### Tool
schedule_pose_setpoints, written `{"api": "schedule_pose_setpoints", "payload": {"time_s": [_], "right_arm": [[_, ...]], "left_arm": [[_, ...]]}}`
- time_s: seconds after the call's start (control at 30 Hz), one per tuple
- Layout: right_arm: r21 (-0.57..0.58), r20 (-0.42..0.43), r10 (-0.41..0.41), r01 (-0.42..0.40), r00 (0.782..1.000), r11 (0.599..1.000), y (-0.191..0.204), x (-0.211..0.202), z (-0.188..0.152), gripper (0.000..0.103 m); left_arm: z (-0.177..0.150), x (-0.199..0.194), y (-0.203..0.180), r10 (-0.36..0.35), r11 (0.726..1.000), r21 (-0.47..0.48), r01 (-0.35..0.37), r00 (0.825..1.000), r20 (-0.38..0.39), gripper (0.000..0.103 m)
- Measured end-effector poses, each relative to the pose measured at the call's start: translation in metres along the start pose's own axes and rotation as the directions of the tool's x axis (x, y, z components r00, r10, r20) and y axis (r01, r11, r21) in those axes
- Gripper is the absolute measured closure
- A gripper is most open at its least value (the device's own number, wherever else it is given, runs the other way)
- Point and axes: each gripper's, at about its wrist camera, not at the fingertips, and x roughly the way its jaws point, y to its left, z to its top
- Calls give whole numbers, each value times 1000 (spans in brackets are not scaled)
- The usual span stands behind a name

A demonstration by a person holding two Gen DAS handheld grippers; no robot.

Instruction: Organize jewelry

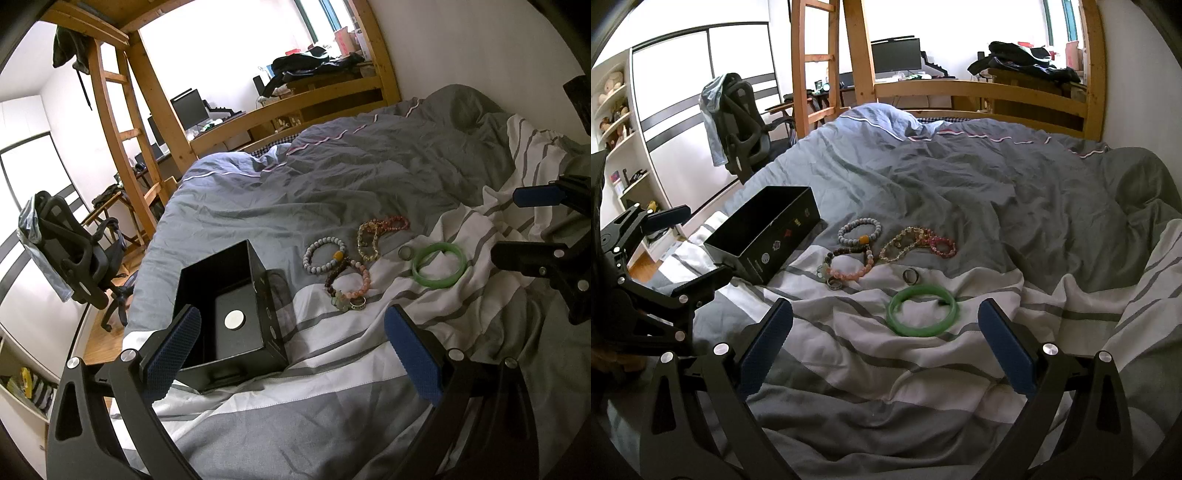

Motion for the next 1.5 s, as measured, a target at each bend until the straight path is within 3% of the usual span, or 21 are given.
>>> {"api": "schedule_pose_setpoints", "payload": {"time_s": [1.5], "right_arm": [[-2,-16,-2,2,1000,1000,1,2,3,4]], "left_arm": [[-4,3,-3,11,1000,22,-11,1000,-5,4]]}}
